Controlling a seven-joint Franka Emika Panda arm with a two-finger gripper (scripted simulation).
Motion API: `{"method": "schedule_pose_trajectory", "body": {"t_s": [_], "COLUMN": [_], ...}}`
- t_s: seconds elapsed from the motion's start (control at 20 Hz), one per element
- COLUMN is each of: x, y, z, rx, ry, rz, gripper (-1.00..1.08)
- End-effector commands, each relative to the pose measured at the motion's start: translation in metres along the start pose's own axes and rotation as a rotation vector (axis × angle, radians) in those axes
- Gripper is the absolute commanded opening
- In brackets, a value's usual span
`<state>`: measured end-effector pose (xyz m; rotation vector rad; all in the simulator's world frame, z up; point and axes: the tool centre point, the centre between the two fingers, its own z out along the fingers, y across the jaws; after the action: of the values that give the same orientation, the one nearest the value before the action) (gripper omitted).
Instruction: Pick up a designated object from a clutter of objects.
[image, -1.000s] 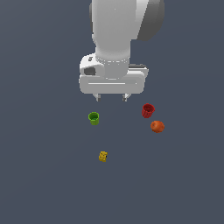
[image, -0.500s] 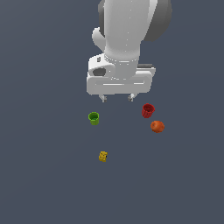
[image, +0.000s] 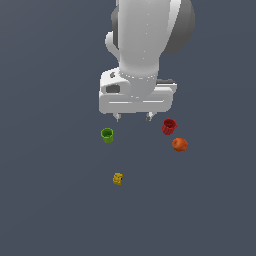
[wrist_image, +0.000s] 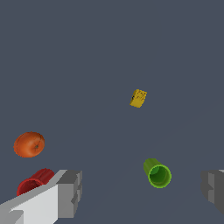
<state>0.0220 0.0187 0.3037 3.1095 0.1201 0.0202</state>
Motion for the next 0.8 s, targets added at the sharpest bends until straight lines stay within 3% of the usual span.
{"method": "schedule_pose_trajectory", "body": {"t_s": [0.0, 0.35, 0.75], "x": [0.006, 0.032, 0.065], "y": [0.002, 0.013, 0.034], "z": [0.009, 0.050, 0.124], "rx": [0.003, 0.016, 0.027], "ry": [-0.001, -0.005, -0.010], "rz": [0.014, 0.076, 0.180], "gripper": [1.00, 1.00, 1.00]}}
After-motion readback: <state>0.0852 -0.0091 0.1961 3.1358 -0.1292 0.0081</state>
